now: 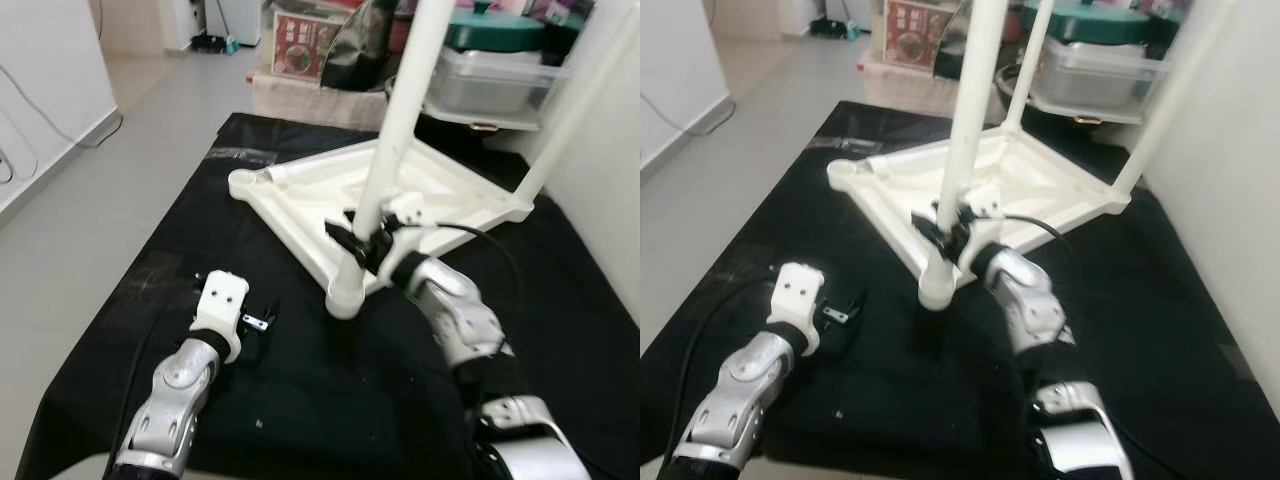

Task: Building children table

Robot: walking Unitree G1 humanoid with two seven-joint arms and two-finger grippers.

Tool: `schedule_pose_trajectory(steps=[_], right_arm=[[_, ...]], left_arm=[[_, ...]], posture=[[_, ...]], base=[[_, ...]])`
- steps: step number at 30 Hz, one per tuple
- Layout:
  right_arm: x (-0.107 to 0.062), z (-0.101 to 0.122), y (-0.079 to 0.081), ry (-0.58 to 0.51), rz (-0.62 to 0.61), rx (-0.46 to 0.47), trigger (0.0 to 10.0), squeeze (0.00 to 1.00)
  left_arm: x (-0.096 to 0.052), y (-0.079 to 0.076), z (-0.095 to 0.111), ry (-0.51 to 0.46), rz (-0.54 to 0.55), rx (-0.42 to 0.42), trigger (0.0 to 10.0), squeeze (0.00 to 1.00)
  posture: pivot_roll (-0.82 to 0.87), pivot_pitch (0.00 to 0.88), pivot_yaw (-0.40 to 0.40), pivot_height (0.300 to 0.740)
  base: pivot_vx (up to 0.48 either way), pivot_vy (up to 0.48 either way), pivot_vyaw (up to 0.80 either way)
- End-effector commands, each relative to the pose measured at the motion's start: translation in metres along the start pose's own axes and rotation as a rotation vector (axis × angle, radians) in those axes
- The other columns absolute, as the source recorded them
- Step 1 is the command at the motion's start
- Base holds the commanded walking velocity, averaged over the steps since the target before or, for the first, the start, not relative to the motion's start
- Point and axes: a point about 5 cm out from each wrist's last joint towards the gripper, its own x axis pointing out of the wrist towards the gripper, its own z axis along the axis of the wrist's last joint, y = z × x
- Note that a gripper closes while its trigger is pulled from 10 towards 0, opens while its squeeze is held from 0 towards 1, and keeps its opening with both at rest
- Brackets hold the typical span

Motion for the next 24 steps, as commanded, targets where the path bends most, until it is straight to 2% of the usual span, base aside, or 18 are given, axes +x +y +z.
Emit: schedule_pose_trajectory(steps=[1,2,3,4,5,6,7,8,9,10,11,12,15,16,20,22,23,24], right_arm=[[-0.020,-0.017,-0.043,0.091,-0.395,-0.005,0.0,0.00],[-0.020,-0.017,-0.043,0.091,-0.395,-0.005,0.0,0.00],[-0.036,-0.020,-0.056,0.090,-0.580,-0.014,0.0,0.00],[-0.036,-0.020,-0.056,0.090,-0.580,-0.014,0.0,0.00],[-0.048,-0.022,-0.064,0.089,-0.704,-0.022,0.0,0.00],[-0.062,-0.027,-0.063,0.084,-0.802,-0.022,0.0,0.00],[-0.062,-0.027,-0.063,0.084,-0.802,-0.022,0.0,0.00],[-0.070,-0.034,-0.042,0.071,-0.786,0.044,0.8,0.00],[-0.070,-0.034,-0.042,0.071,-0.786,0.044,0.8,0.00],[-0.066,-0.033,-0.027,0.057,-0.693,0.056,10.0,0.00],[-0.062,-0.028,-0.017,0.029,-0.623,0.060,10.0,0.00],[-0.062,-0.028,-0.017,0.029,-0.623,0.060,10.0,0.00],[-0.051,-0.008,-0.001,-0.053,-0.400,0.058,10.0,0.00],[-0.047,0.001,0.000,-0.078,-0.330,0.043,10.0,1.00],[-0.038,0.022,-0.002,-0.106,-0.202,0.017,10.0,1.00],[-0.038,0.022,-0.002,-0.106,-0.202,0.017,10.0,1.00],[-0.034,0.030,-0.002,-0.113,-0.122,0.040,10.0,0.00],[-0.032,0.040,0.000,-0.124,-0.023,0.051,10.0,0.00]], left_arm=[[-0.002,-0.002,-0.004,0.019,-0.005,-0.006,10.0,0.00],[-0.002,-0.002,-0.004,0.019,-0.005,-0.006,10.0,0.00],[-0.002,-0.003,-0.005,0.020,-0.010,-0.007,10.0,0.00],[-0.002,-0.003,-0.005,0.020,-0.010,-0.007,10.0,0.00],[-0.002,-0.003,-0.005,0.021,-0.013,-0.007,10.0,0.00],[-0.002,-0.003,-0.005,0.022,-0.016,-0.007,10.0,0.00],[-0.002,-0.003,-0.005,0.022,-0.016,-0.007,10.0,0.00],[-0.002,-0.004,-0.005,0.024,-0.022,-0.007,10.0,0.00],[-0.002,-0.004,-0.005,0.024,-0.022,-0.007,10.0,0.00],[-0.002,-0.005,-0.006,0.025,-0.025,-0.008,10.0,0.00],[-0.001,-0.005,-0.006,0.025,-0.027,-0.008,10.0,0.00],[-0.001,-0.005,-0.006,0.025,-0.027,-0.008,10.0,0.00],[-0.001,-0.005,-0.006,0.025,-0.028,-0.009,10.0,0.00],[-0.001,-0.005,-0.005,0.024,-0.028,-0.009,10.0,0.00],[0.000,-0.003,-0.005,0.021,-0.022,-0.008,10.0,0.00],[0.000,-0.003,-0.005,0.021,-0.022,-0.008,10.0,0.00],[-0.001,-0.003,-0.005,0.021,-0.019,-0.008,10.0,0.00],[-0.001,-0.002,-0.004,0.021,-0.017,-0.007,10.0,0.00]], posture=[[0.09,0.000,-0.129,0.740],[0.09,0.000,-0.129,0.740],[0.09,0.000,-0.121,0.740],[0.09,0.000,-0.121,0.740],[0.09,0.000,-0.121,0.740],[0.08,0.000,-0.113,0.740],[0.08,0.000,-0.113,0.740],[0.07,0.000,-0.109,0.740],[0.07,0.000,-0.109,0.740],[0.06,0.000,-0.106,0.740],[0.06,0.000,-0.104,0.740],[0.06,0.000,-0.104,0.740],[0.06,0.000,-0.109,0.740],[0.07,0.000,-0.112,0.740],[0.07,0.000,-0.119,0.740],[0.07,0.000,-0.119,0.740],[0.07,0.000,-0.119,0.740],[0.07,0.000,-0.119,0.740]], base=[[0.000,0.000,0.00],[0.000,0.000,0.00],[0.000,0.000,0.00],[0.000,0.000,0.00],[0.000,0.000,0.00],[0.000,0.000,0.00],[0.000,0.000,0.00],[0.000,0.000,0.00],[0.000,0.000,0.00],[0.000,0.000,0.00],[0.000,0.000,0.00],[0.000,0.000,0.00],[0.000,0.000,0.00],[0.000,0.000,0.00],[0.000,0.000,0.00],[0.000,0.000,0.00],[0.000,0.000,0.00],[0.000,0.000,0.00]])
